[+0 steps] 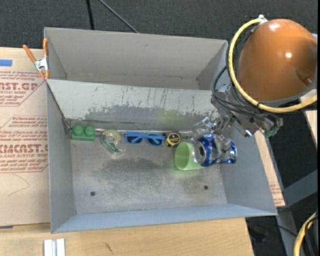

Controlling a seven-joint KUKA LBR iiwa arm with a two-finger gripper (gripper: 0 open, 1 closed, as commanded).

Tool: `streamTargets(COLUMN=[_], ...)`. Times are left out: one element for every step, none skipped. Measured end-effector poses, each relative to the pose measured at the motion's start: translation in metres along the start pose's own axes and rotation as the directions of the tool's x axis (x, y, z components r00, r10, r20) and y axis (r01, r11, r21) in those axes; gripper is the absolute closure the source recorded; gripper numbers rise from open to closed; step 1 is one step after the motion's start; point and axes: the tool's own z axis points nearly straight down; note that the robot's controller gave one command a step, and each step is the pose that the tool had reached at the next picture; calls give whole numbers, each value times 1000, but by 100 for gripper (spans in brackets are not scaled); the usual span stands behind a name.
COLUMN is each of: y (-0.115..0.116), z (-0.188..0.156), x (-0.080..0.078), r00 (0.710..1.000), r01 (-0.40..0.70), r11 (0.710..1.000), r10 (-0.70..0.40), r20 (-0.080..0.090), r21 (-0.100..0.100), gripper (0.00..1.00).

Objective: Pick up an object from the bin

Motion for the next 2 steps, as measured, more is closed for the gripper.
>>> streamTargets(y=[11,8], z=[4,32], x=[-5,-2], r00=[991,995], r01=[134,104], r11=[991,995], r10=[-134,-104], r20=[-6,-8], r21=[-7,-9], gripper=[100,100])
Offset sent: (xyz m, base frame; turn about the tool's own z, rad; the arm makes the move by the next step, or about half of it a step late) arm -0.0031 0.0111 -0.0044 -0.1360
